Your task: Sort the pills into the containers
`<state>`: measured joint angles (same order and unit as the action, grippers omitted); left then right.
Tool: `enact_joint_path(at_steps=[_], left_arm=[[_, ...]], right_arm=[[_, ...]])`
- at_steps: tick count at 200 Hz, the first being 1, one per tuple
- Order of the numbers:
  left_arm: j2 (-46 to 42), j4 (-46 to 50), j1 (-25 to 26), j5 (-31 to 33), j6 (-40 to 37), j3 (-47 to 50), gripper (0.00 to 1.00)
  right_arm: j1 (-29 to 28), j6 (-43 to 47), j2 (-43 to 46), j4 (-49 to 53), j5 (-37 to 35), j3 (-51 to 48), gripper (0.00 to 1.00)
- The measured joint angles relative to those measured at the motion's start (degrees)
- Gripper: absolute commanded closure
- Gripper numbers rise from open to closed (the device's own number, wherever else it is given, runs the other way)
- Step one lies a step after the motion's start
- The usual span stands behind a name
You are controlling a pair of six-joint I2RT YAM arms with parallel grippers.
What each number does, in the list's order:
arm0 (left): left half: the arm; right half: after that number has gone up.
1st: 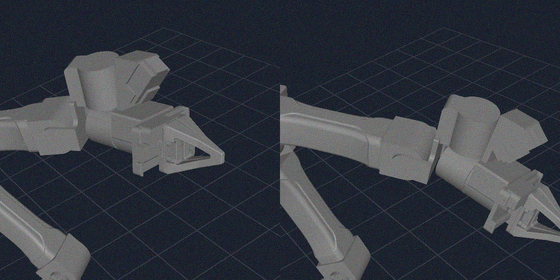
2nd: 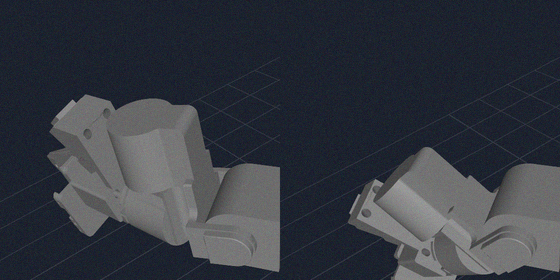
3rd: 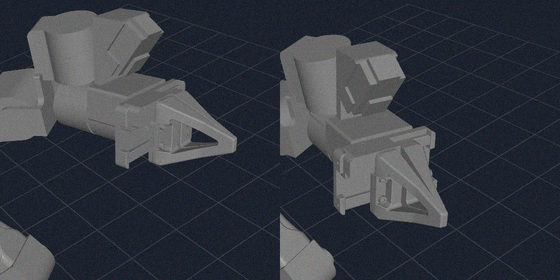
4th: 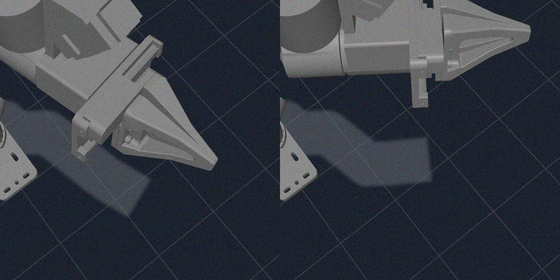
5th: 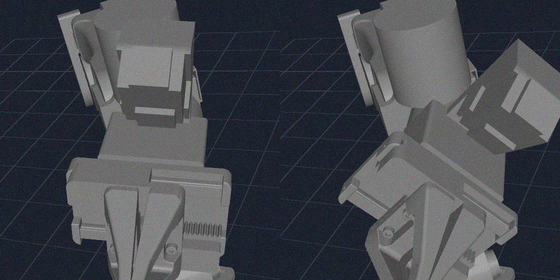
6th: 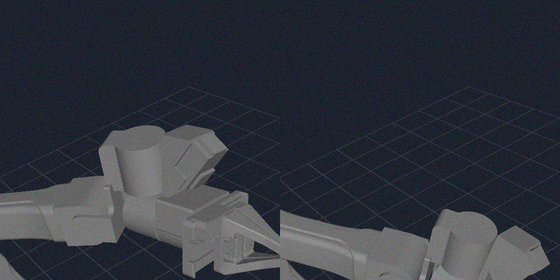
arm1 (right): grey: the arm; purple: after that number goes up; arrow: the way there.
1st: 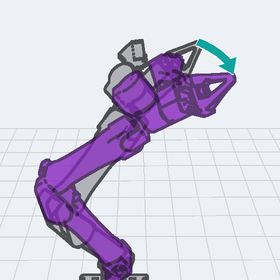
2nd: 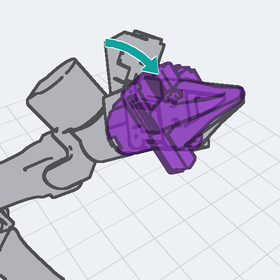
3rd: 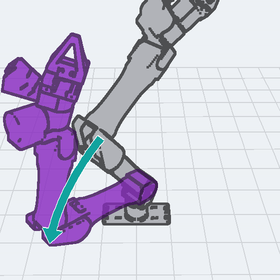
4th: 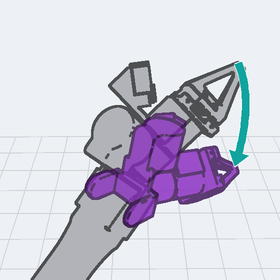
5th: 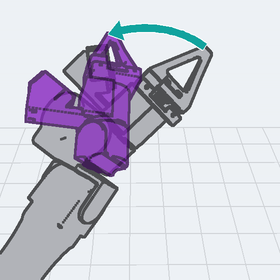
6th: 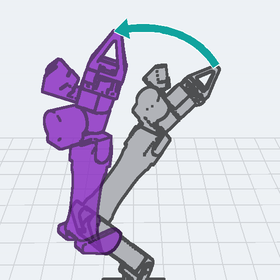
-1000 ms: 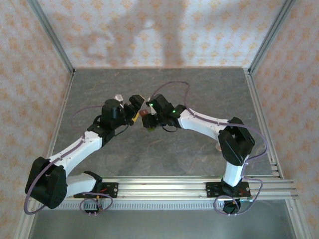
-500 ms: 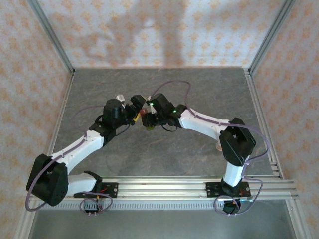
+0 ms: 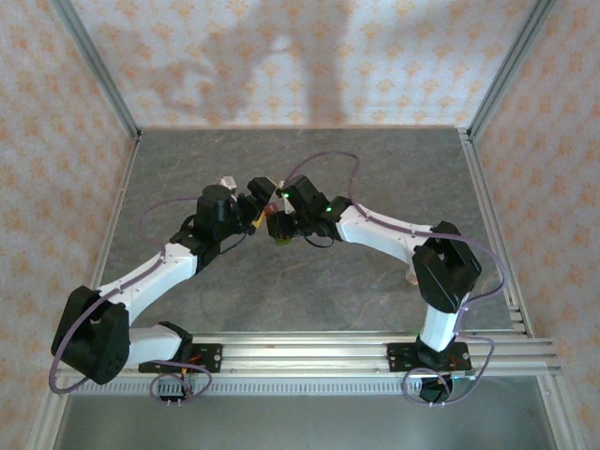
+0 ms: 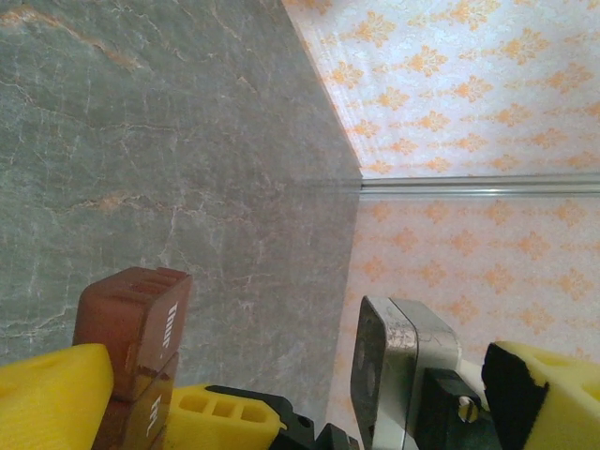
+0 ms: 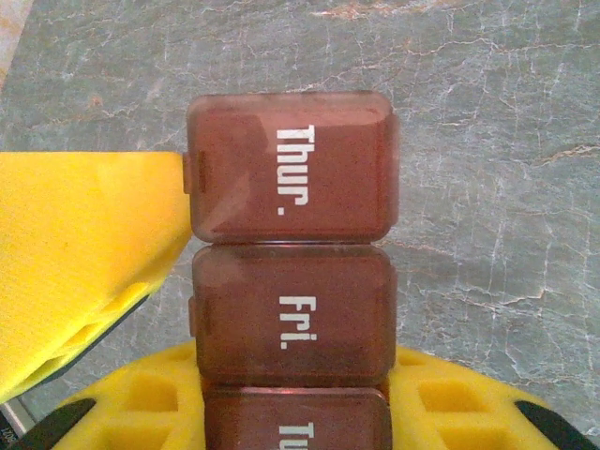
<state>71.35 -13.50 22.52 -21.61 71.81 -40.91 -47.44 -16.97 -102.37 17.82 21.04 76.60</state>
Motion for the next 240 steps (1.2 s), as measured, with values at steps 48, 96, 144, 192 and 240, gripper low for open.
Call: enact_joint_path(at_steps=[48, 96, 144, 192, 240], left_arm=[[0.0, 0.02, 0.07, 0.0, 0.26, -0.5, 0.02], [0.0, 0.02, 0.35, 0.35, 0.39, -0.68, 0.02], [0.0, -1.31, 0.92, 0.61, 2.43, -0.74, 0.01], [-0.17, -2.75, 1.51, 0.7, 4.26, -1.68, 0.01], [-3.15, 4.07, 1.49, 3.06, -0.44, -2.84, 0.01]], right_arm=[[0.0, -0.35, 0.0, -0.13, -0.04, 0.0, 0.82], [0.0, -0.48, 0.0, -0.2, -0.2, 0.0, 0.83], [-0.04, -0.61, -1.14, -0.31, -0.17, 0.0, 0.84], [-0.09, -0.61, -2.6, -0.31, -0.2, 0.0, 0.84], [-0.09, -0.59, -1.6, -1.01, -0.13, -2.47, 0.84]])
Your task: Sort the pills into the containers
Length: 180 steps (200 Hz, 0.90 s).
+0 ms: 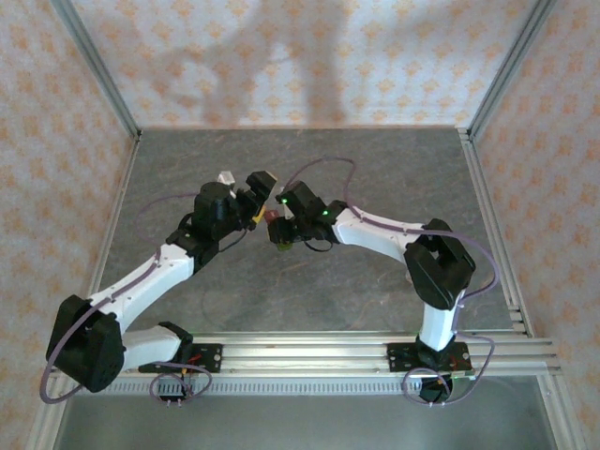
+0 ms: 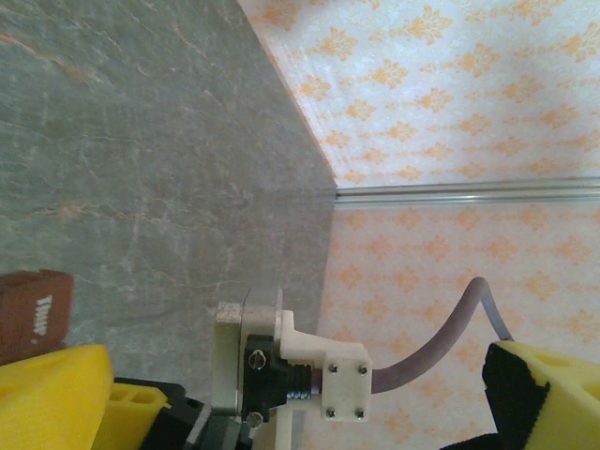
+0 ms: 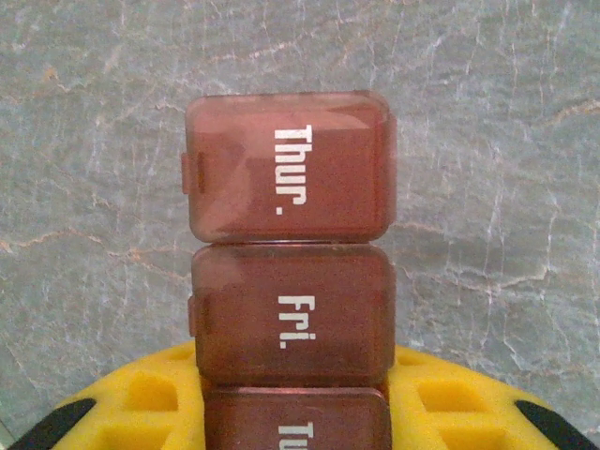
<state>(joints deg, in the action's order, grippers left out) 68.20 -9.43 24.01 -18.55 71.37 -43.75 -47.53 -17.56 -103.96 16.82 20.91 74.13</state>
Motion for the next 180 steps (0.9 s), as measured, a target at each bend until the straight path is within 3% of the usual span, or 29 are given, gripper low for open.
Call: enact_joint_path(at_steps=[55, 180], left_arm=[[-0.35, 6.49, 0.02, 0.04, -4.44, -0.35, 0.01], [-0.37, 6.45, 0.09, -0.48, -4.61, -0.35, 0.01]], right_arm=[[0.0, 0.0, 6.08, -0.68, 0.42, -2.91, 0.84], [0.0, -0.42, 7.72, -2.86, 2.29, -2.91, 0.84]])
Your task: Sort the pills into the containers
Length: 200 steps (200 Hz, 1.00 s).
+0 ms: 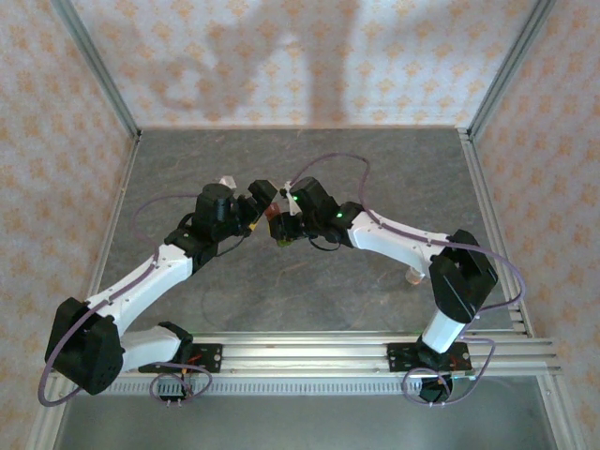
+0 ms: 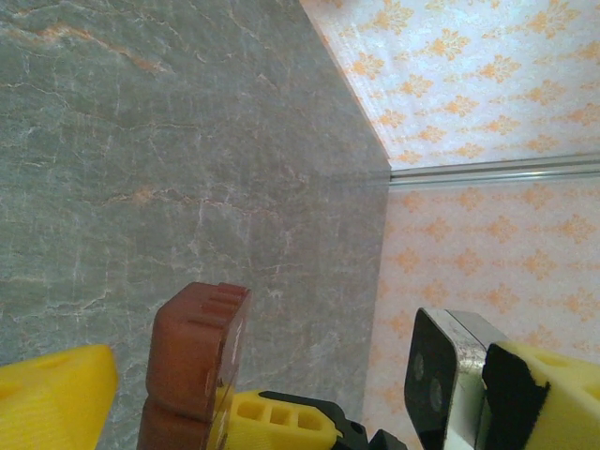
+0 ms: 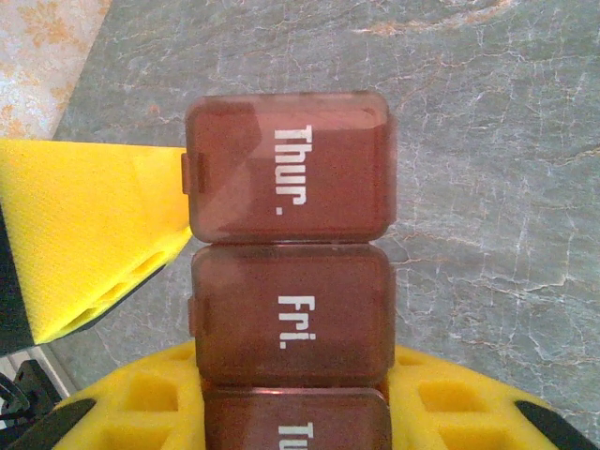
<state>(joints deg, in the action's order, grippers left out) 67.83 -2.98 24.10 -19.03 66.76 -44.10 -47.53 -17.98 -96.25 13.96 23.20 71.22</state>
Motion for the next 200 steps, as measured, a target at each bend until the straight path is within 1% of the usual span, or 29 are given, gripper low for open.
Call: enact_joint_path(at_steps=[132, 170, 200], left_arm=[[0.02, -1.09, 1.07, 0.92, 1.16, -0.66, 0.01], [0.02, -1.51, 2.45, 1.27, 1.29, -1.73, 0.01], [0.02, -2.03, 2.56, 1.27, 1.29, -2.16, 0.01]], right_arm=[[0.0, -0.28, -0.13, -0.39, 0.0, 0.02, 0.84], [0.0, -0.46, -0.92, -0.37, -0.02, 0.02, 0.84], [-0.07, -0.48, -1.31, -0.35, 0.0, 0.02, 0.84]])
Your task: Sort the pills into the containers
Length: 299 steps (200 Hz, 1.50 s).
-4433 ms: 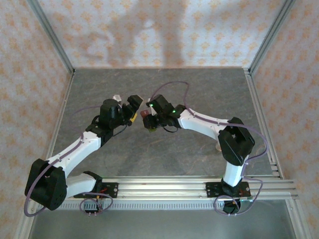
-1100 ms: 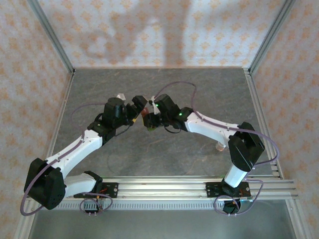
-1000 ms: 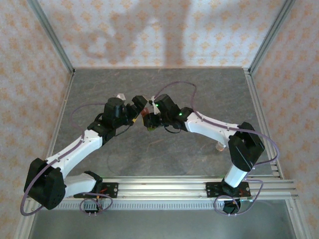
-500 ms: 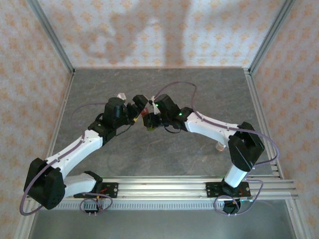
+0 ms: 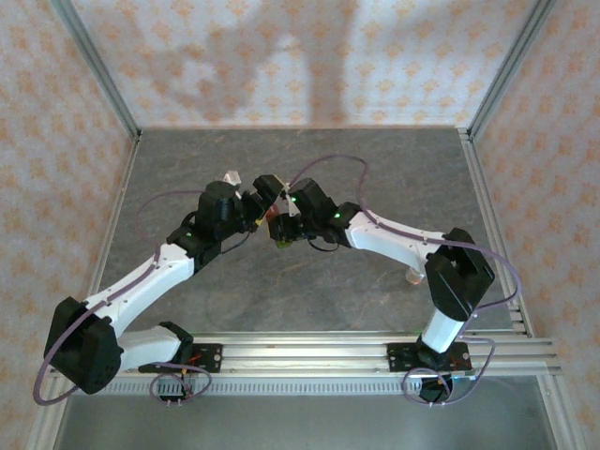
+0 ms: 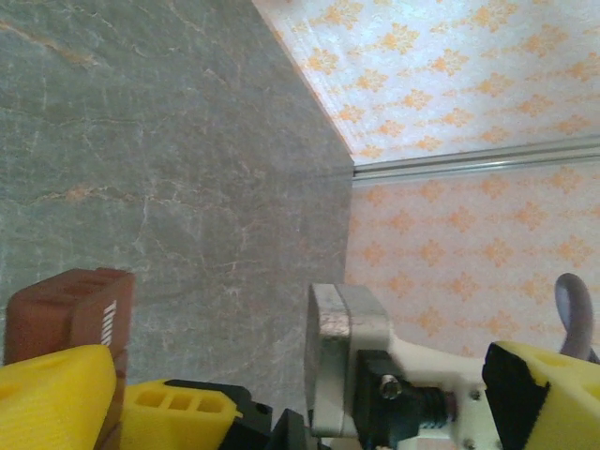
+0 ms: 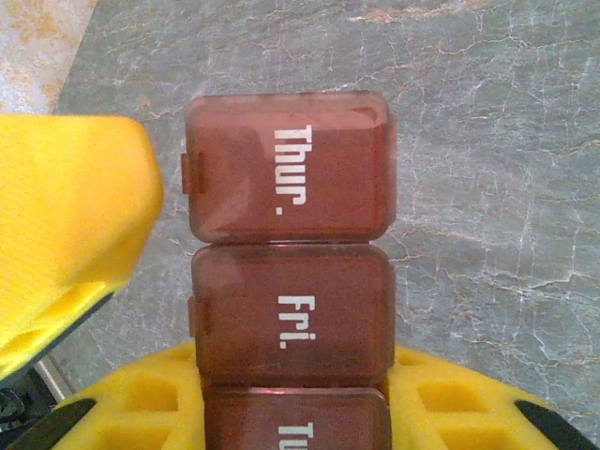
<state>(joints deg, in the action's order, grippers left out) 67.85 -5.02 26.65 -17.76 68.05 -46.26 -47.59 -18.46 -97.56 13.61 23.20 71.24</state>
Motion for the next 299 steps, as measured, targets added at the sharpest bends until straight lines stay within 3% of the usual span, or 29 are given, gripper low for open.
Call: enact_joint_path(at_steps=[51, 100, 299], left_arm=[[-0.02, -0.07, 0.31, 0.46, -0.2, -0.02, 0.01], [-2.43, 6.78, 0.42, 3.8, -2.03, -0.9, 0.01], [2.47, 5.22, 0.74, 3.3, -1.95, -2.01, 0.01]], right_arm=[[0.0, 0.0, -0.37, 0.0, -0.02, 0.0, 0.84], [0.0, 0.0, -0.39, 0.02, -0.24, 0.0, 0.84], [0.07, -1.11, -0.74, 0.04, -0.26, 0.04, 0.84]])
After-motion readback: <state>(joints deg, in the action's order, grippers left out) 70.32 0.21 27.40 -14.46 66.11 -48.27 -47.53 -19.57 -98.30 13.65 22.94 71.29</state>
